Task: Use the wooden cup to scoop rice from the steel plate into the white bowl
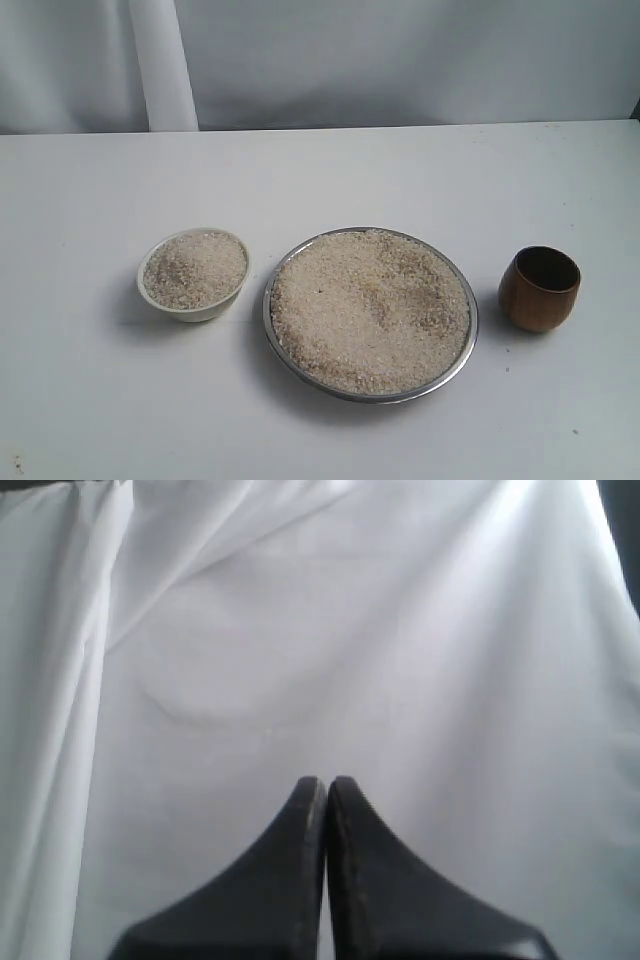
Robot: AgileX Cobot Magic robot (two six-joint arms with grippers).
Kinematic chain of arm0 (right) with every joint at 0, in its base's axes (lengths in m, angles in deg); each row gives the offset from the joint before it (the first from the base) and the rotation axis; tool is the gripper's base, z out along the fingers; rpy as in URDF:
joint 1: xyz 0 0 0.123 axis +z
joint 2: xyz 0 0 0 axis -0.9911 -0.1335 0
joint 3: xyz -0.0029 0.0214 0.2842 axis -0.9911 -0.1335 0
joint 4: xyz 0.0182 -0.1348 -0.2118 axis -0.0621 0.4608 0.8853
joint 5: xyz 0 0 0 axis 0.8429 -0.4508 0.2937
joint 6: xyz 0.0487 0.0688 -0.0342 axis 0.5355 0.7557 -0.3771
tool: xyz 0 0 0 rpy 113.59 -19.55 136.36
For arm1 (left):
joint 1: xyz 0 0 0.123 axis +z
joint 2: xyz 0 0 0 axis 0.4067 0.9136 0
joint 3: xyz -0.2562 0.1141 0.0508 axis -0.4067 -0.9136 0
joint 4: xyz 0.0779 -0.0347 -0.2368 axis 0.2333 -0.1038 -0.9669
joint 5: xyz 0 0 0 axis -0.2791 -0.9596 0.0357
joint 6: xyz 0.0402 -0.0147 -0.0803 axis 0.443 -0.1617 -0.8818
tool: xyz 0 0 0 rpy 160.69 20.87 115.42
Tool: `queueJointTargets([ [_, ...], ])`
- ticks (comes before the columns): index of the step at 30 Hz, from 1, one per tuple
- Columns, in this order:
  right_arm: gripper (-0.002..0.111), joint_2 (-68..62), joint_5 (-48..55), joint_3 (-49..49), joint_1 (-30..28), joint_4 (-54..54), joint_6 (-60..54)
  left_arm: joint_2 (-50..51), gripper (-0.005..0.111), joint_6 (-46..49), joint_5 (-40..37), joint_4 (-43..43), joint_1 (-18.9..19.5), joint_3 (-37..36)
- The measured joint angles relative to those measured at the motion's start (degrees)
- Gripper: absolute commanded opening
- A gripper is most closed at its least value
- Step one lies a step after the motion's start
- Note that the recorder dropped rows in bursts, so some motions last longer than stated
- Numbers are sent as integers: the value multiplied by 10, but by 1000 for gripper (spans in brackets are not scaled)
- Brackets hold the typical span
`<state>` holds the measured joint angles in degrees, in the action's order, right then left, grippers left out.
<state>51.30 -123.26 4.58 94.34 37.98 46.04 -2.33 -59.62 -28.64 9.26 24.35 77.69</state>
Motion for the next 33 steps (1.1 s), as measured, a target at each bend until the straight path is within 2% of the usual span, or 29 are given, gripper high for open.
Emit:
queueJointTargets([
  [24, 0, 41, 9, 0, 0, -3, -1, 0, 0, 0, 0, 0, 0, 0],
  [28, 0, 77, 49, 0, -5, -24, -6, 0, 0, 0, 0, 0, 0, 0],
  [33, 0, 144, 177, 0, -48, -32, -43, 0, 0, 0, 0, 0, 0, 0],
])
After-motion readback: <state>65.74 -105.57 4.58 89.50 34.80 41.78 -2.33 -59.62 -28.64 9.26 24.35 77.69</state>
